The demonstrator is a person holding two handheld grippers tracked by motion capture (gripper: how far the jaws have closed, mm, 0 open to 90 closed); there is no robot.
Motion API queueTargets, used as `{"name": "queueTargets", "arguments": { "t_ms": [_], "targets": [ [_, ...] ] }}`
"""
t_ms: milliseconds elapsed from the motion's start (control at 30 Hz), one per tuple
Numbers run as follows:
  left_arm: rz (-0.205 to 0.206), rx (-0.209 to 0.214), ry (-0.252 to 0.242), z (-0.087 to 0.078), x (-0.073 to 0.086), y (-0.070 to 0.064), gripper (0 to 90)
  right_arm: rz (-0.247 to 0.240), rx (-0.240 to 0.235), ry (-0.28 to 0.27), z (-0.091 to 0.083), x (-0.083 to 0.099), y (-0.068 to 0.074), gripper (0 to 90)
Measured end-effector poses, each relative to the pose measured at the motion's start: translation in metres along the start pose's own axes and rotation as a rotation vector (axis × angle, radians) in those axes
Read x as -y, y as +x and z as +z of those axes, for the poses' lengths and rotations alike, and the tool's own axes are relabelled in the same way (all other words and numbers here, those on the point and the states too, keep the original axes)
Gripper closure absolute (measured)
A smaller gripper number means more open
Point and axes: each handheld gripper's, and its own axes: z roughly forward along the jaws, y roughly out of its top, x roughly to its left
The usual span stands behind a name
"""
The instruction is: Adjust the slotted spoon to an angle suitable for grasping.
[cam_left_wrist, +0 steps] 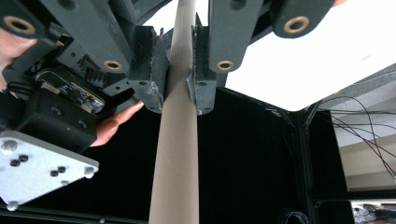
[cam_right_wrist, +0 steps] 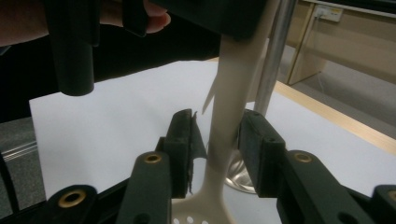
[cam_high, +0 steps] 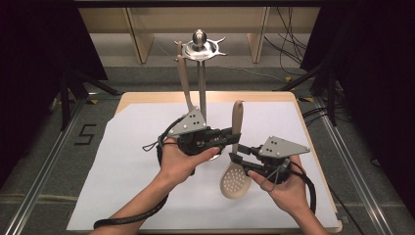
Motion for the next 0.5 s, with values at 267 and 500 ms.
{"name": "queueTargets", "arguments": {
  "t_ms": [267, 500],
  "targets": [
    [0.025, 0.001, -0.005, 0.000, -0.001, -0.002, 75.7, 0.035, 0.006, 0.037, -0.002, -0.007, -0.001, 78.2],
    [0.107, -0.097, -0.023, 0.003, -0.002, -0.008, 62.2, 0.088, 0.158, 0.076, 0.002, -0.012, 0.008, 78.5]
  ]
}}
